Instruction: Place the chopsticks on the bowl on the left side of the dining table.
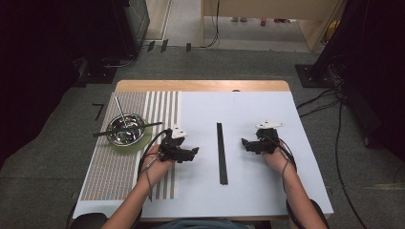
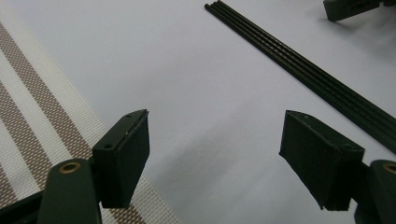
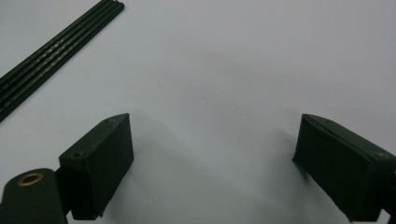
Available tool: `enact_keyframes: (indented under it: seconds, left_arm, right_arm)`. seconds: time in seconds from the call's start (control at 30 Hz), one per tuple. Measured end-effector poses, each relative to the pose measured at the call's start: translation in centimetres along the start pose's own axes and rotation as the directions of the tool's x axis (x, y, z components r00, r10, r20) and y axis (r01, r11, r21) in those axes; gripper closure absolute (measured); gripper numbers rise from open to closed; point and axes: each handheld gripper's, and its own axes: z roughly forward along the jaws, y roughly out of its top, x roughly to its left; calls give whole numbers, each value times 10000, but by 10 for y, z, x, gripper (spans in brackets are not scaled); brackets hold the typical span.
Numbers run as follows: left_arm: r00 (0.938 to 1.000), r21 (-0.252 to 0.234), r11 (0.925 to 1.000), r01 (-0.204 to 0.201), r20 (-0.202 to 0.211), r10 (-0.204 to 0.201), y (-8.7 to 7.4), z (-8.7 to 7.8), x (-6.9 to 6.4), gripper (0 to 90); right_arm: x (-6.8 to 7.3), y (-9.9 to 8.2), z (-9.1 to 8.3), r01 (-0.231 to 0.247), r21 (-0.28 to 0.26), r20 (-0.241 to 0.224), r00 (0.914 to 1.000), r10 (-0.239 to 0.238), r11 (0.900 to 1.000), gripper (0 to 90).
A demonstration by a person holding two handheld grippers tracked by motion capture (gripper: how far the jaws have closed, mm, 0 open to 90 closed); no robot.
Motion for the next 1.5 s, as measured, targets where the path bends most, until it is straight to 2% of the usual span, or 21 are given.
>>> enact_keyframes:
  seconds: [0.1, 0.47, 0.7, 1.5]
  left_arm:
    - [9996, -23, 9998, -195, -214, 195, -2, 8, -1, 243]
    - [9972, -71, 9978, -655, -369, 652, -8, 24, -9, 241]
    - [9979, -94, 9982, -592, -281, 590, -11, 32, -12, 237]
    - [9983, -82, 9984, -568, -144, 567, -10, 35, -14, 224]
  right_arm:
    - [0, 0, 0, -2, -1, 1, 10000, 2, 10000, 111]
    - [0, 0, 0, 1, 2, -2, 10000, -1, 10000, 111]
    - [0, 0, 0, 7, 1, 1, 10000, -7, 10000, 111]
    - [0, 0, 0, 12, -3, 2, 10000, -12, 10000, 111]
